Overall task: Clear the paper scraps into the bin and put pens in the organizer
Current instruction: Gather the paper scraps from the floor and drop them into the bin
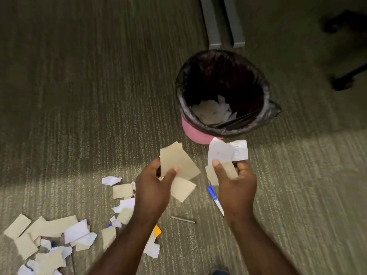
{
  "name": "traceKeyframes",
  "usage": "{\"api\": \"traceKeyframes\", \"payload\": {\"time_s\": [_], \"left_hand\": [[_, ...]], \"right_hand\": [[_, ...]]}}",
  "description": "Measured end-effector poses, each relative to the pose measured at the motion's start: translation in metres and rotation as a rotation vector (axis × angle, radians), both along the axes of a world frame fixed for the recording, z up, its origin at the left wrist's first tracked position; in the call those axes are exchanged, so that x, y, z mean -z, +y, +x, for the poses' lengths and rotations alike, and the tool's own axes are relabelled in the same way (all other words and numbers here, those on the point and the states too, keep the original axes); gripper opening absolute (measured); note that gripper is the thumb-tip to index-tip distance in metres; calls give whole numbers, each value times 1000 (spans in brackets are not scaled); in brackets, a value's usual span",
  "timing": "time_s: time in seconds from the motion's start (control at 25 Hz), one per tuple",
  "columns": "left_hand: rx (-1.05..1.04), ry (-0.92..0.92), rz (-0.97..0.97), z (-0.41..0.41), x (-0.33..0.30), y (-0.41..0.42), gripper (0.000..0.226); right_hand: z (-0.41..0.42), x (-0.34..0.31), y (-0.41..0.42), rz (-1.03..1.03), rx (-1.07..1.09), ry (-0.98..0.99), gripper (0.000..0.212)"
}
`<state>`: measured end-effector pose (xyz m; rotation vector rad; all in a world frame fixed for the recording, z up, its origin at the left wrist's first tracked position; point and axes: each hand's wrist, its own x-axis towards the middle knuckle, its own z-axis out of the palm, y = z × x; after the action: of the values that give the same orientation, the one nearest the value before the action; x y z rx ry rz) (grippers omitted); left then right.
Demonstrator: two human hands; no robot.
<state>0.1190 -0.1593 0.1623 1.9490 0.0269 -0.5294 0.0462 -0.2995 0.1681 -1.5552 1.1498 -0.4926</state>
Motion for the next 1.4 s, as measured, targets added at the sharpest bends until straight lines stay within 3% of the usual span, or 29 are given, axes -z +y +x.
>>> {"api": "traceKeyframes", "payload": {"time_s": [0.12,0.28,0.4,0.52,0.64,0.76,0.84,0.96,1.16,1.4], "left_hand": [[44,-41,-35,47,-57,-63,27],[14,73,-58,91,-102,-126,42],[-1,4,-114,90,-103,-126,50],[83,120,-398,66,-83,-104,55],[-123,350,-760,49,-60,-93,58],[-317,339,-859,43,-43,-75,46],[-363,276,-774,37,-32,-48,36],[-322,233,-461,13,-2,12,29],[-278,348,-12,-46,87,118,16],[37,216,295,-92,172,199,23]], "right_hand": [[49,-43,-49,-133,-60,78,27],[93,-72,-85,-181,-256,220,41],[81,-73,-83,-212,-258,139,35],[42,-53,-58,-215,-265,63,30],[-5,-20,-16,-90,-209,77,29],[-48,7,33,109,-161,106,31],[-67,21,54,151,-167,138,31],[-81,41,72,154,-240,207,30],[-83,104,112,101,-452,293,25],[-102,200,167,16,-767,524,17]]}}
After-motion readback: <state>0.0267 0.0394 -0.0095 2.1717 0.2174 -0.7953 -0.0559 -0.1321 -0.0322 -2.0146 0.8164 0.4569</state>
